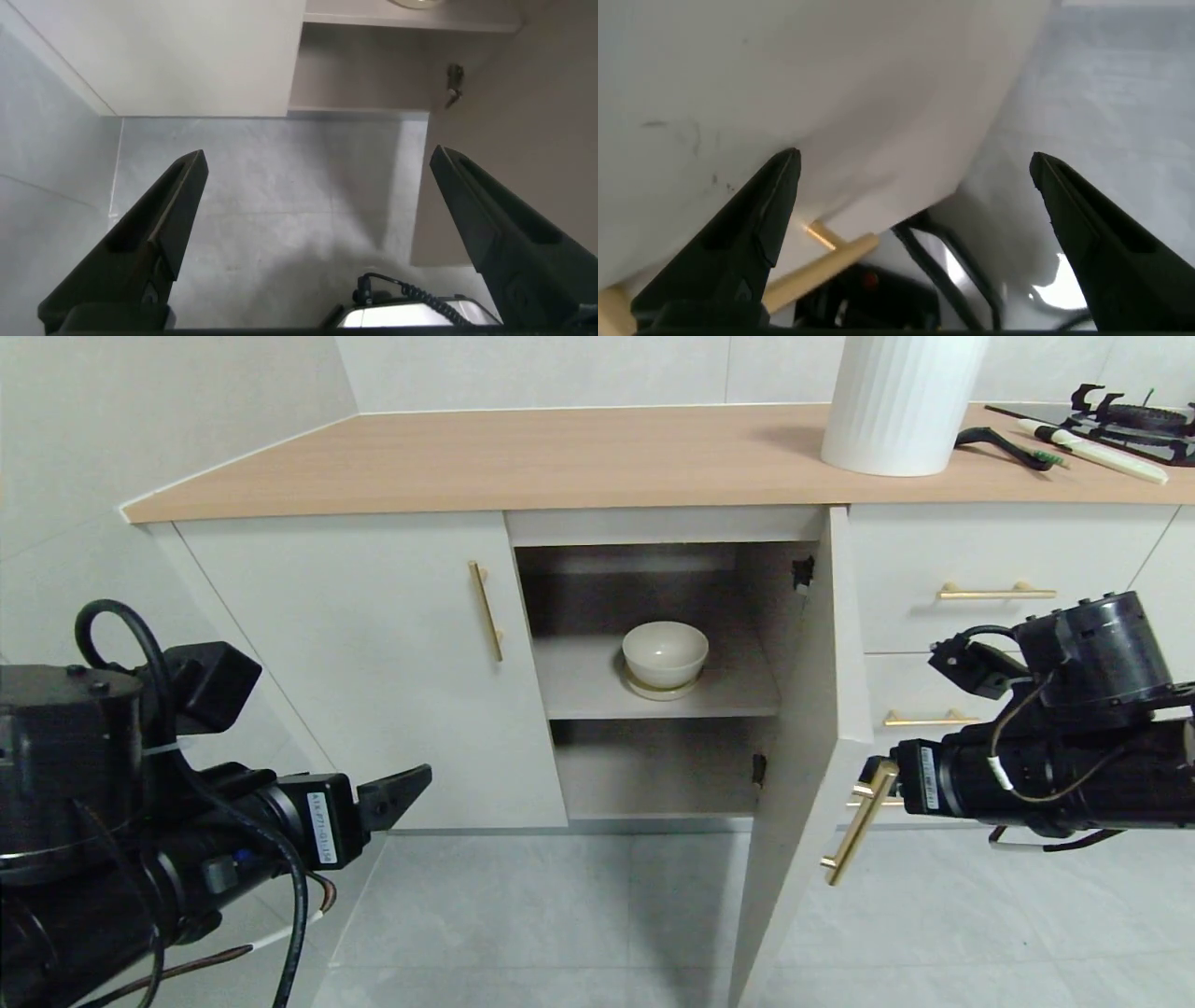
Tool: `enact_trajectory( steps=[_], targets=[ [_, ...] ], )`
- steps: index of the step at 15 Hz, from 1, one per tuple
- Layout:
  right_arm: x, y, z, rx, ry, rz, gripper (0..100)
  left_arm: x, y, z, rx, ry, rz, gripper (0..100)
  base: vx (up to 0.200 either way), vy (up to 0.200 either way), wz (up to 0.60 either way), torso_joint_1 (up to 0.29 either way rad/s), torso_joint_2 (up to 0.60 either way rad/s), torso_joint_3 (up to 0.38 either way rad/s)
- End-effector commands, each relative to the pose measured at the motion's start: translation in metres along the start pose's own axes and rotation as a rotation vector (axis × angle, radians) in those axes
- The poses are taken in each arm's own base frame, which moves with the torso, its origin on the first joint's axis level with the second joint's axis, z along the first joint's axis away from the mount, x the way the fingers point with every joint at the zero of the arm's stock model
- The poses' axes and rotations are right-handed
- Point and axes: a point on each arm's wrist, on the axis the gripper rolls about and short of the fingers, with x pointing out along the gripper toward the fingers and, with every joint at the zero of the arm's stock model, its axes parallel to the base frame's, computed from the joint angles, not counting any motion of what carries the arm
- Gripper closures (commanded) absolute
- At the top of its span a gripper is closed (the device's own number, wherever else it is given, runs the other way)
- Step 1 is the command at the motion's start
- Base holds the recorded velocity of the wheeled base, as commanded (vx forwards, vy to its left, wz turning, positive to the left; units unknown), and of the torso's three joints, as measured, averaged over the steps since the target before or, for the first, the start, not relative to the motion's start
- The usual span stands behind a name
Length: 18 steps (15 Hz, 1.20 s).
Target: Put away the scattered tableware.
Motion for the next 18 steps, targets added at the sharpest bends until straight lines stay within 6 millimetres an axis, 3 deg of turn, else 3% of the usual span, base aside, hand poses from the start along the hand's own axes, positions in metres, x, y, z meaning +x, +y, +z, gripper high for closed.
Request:
enact_trajectory(
  steps=[1, 7, 12, 18],
  targets=[
    [0.033, -0.001, -0.010, 0.002, 0.058, -0.006, 0, -0.003, 0.001, 0.000, -0.002, -0.006, -0.002, 0, 0.000, 0.000, 0.00, 0.000, 0.00, 0.000],
    [0.062, 0.009, -0.007, 0.162, -0.045, 0.073, 0, 0.002, -0.002, -0.005, 0.014, 0.025, -0.007, 0, 0.000, 0.000, 0.00, 0.000, 0.00, 0.000],
    [0.074, 0.010, -0.010, 0.166, -0.066, 0.086, 0, 0.002, -0.002, -0.007, 0.020, 0.033, -0.005, 0, 0.000, 0.000, 0.00, 0.000, 0.00, 0.000],
    [0.100, 0.023, -0.015, 0.273, -0.105, 0.158, 0, 0.004, -0.002, -0.008, 0.024, 0.040, -0.003, 0, 0.200, 0.000, 0.00, 0.003, 0.00, 0.002]
  ],
)
